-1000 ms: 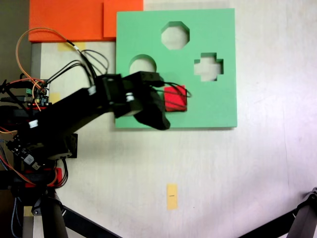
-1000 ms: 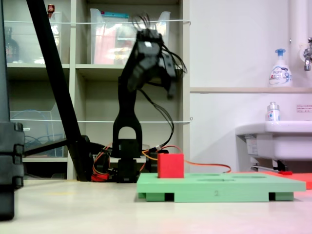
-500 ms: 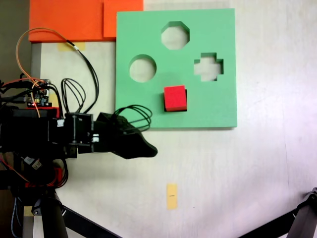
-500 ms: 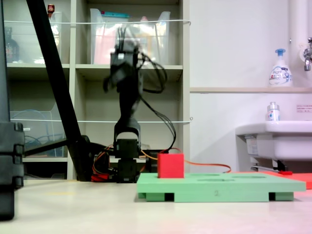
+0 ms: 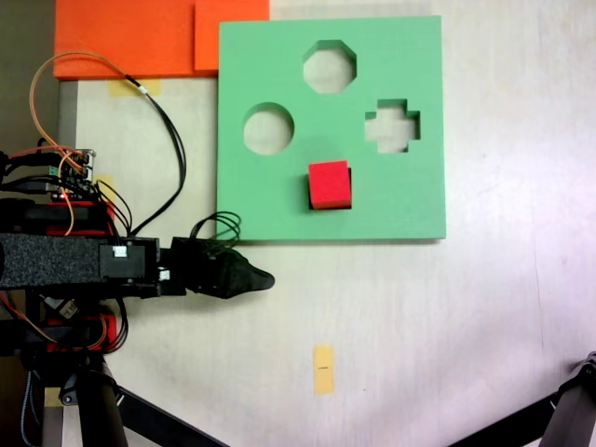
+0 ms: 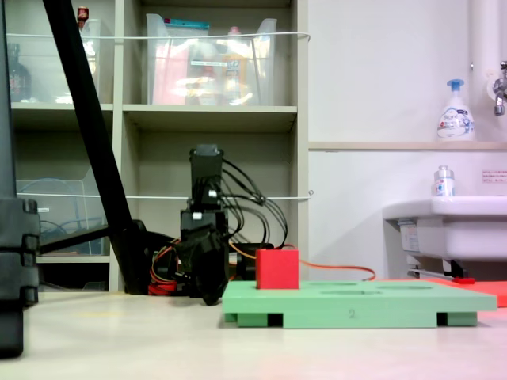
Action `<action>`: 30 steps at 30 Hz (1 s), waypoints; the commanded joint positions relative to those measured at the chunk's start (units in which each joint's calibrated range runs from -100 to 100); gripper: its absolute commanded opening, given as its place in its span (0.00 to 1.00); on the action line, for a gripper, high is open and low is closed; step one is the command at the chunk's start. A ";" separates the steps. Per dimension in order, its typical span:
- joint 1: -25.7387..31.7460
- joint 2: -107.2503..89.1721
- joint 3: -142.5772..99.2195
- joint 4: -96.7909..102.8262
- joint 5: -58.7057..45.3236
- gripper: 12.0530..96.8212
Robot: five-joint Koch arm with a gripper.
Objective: Put the square block into the corresponding hole
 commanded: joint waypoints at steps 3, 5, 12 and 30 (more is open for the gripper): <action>0.05 -0.55 -8.92 8.48 -2.93 0.42; 0.05 -0.55 -8.92 8.58 -3.27 0.43; 0.05 -0.55 -8.92 1.45 -4.25 0.43; 0.15 -0.55 -8.92 1.74 -4.25 0.43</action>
